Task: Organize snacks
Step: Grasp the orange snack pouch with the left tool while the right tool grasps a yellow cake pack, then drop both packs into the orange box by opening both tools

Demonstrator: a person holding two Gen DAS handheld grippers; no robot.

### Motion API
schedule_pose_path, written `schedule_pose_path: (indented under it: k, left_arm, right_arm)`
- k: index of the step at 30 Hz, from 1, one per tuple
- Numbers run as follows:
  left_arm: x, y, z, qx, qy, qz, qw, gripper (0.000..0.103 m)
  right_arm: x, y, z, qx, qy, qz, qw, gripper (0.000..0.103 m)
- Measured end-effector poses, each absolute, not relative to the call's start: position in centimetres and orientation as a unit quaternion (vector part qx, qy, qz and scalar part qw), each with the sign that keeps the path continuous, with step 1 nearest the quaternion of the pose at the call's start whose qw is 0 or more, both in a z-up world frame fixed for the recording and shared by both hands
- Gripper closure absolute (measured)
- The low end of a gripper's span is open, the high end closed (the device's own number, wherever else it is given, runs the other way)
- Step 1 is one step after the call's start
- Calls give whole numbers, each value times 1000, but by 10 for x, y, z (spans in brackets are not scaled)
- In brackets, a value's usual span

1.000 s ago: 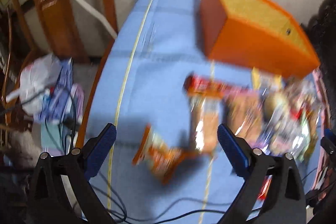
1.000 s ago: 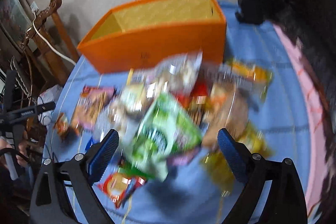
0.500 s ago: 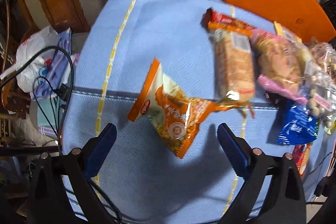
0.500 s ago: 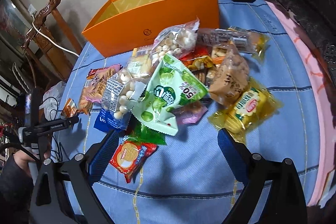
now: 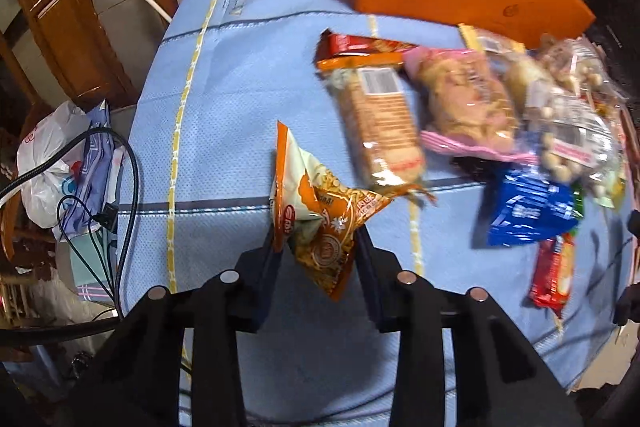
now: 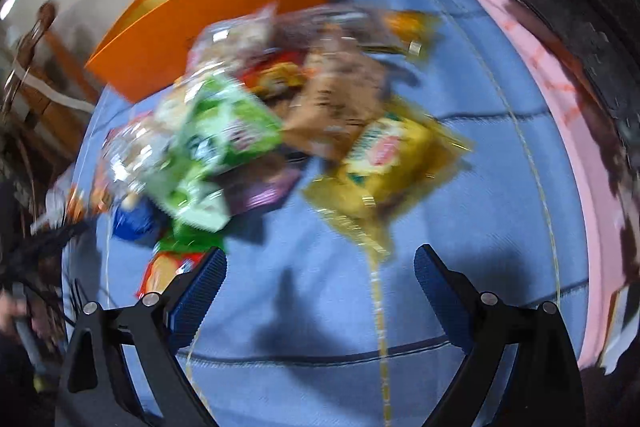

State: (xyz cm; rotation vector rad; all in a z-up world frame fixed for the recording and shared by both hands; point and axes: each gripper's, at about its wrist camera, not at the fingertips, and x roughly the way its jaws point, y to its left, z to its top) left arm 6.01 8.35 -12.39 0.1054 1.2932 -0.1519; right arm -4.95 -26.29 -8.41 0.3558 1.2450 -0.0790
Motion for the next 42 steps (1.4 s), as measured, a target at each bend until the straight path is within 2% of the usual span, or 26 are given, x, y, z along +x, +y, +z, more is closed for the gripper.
schedule_pose_path:
  k: [5,13,14,15,16,17,19,30,35,42]
  left_arm:
    - [53,78,-120,32,608,-80,789,67]
    - [48,64,-109,27,603,-98,791,67]
    - [48,62,-107,21,603,-104,791,67]
    - [48,61,-105,17,602,-107,791,67]
    - [48,60,-104,15,602,-109,791,67]
    - [48,57,-103,17,602,-109,791,67]
    - [46,54,-103,12,602,-111,790,67]
    - [40,55,-93,-13,598,-114,793,67]
    - [45,44,-68,-1,573,-127,810,67]
    - [72,15,-27,9,533,-146,834,67]
  right_arm:
    - [-36,-278,-96,163,584,-69,792,8]
    - [-18,-296,-115,228,565,-121,784,10]
    - [-15,-298,-120,228,570,-122,780,14]
    - [-14,-298,-126,229,577,-121,775,36]
    - [-12,-297,-130,228,582,-116,772,52]
    - [-11,-296,-127,217,577,-121,778,59]
    - [-9,-296,-126,213,579,-118,778,64]
    - [-37,-291,-80,208,544,-126,803,65]
    - [-28,-268,-48,154,505,-81,845,65]
    - [6,-253,0,150,454,-30,878,65]
